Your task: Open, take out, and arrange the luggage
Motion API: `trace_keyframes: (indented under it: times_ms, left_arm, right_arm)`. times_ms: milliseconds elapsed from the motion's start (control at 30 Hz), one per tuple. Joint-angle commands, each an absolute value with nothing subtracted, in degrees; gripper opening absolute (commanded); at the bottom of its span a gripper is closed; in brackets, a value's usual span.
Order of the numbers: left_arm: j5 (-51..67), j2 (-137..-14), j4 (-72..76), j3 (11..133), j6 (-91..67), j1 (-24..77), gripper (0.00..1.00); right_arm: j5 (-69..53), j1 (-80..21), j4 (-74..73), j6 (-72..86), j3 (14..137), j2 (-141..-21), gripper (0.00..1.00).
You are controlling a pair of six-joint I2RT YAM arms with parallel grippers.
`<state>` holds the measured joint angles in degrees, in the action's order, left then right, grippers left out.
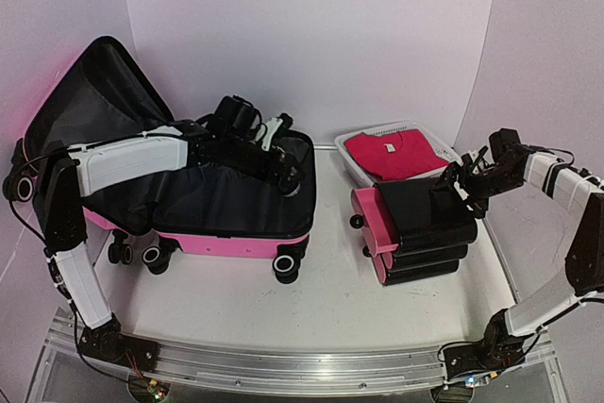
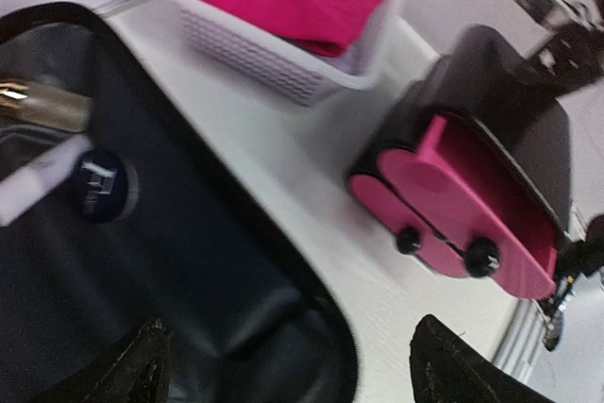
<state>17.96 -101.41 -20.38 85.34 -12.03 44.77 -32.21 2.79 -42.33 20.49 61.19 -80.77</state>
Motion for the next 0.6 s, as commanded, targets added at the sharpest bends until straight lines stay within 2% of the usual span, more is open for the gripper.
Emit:
trace_keyframes:
  times_ms: [0, 233, 333, 433, 567]
  left_arm:
    - [11.5, -107.0, -29.0, 94.0, -7.3, 35.7, 0.89]
    - [17.9, -123.1, -29.8, 108.1, -14.0, 25.1, 0.92]
    - [26.1, -130.1, -29.8, 115.8, -20.8, 21.8, 0.86]
    - [28.2, -135.6, -29.7, 121.3, -23.6, 21.3, 0.82]
    - [29.5, -138.4, -27.9, 122.5, -27.0, 21.4, 0.79]
  right_arm:
    - [-33.2, 2.1, -42.7, 19.1, 63.6, -79.9, 0.98]
    - [-32.9, 2.1, -44.0, 18.3, 64.5, -79.6, 0.98]
    - [-33.0, 2.1, -44.4, 18.1, 65.0, -79.8, 0.98]
    - [-32.9, 2.1, -44.7, 18.1, 65.3, -80.0, 0.98]
    - [-33.2, 2.1, -44.8, 18.3, 65.2, -80.2, 0.98]
